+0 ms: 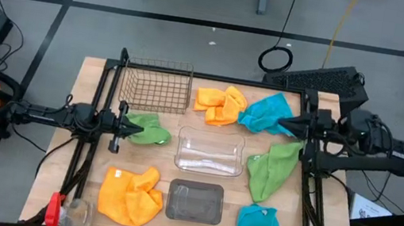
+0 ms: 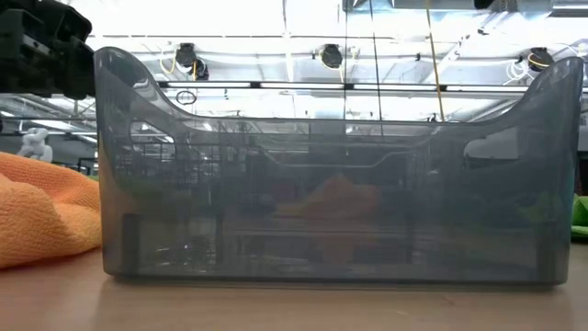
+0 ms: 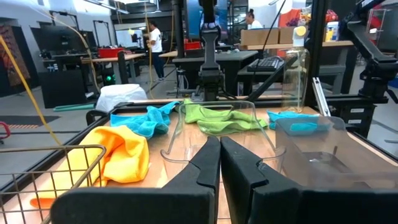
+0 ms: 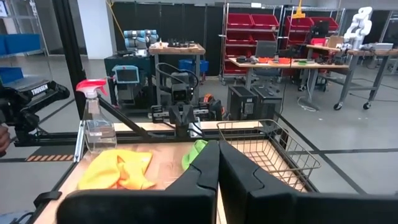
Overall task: Sort microfiber towel by color & place in baskets
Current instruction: Put the right green towel into the black transparent bin
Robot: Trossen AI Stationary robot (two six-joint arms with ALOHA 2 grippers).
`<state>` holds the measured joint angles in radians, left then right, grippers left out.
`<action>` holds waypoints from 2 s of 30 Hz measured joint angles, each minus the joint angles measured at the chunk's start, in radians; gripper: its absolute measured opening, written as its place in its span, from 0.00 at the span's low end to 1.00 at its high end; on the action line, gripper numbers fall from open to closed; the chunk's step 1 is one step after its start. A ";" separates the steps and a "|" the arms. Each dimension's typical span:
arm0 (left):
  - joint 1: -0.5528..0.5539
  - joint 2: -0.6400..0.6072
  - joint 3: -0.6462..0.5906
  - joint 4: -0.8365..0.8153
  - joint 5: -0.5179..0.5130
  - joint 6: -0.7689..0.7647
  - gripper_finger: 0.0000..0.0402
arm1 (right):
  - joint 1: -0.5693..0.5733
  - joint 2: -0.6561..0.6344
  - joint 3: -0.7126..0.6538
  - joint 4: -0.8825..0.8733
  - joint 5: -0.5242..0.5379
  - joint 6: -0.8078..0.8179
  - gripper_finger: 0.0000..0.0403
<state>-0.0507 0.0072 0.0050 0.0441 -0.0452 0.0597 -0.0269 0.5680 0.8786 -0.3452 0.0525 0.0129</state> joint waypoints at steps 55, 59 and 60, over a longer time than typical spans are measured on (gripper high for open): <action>0.000 0.806 1.199 -0.653 -0.136 0.078 0.05 | 0.002 0.322 0.136 -0.146 -0.006 0.027 0.00; 0.000 0.854 1.209 -0.657 -0.151 0.078 0.05 | 0.005 0.343 0.136 -0.149 -0.006 0.057 0.00; 0.000 0.865 1.209 -0.660 -0.151 0.077 0.05 | 0.009 0.349 0.136 -0.150 -0.005 0.060 0.00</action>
<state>-0.0508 0.8723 1.2137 -0.6156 -0.1959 0.1371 -0.0184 0.9166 1.0142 -0.4953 0.0475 0.0733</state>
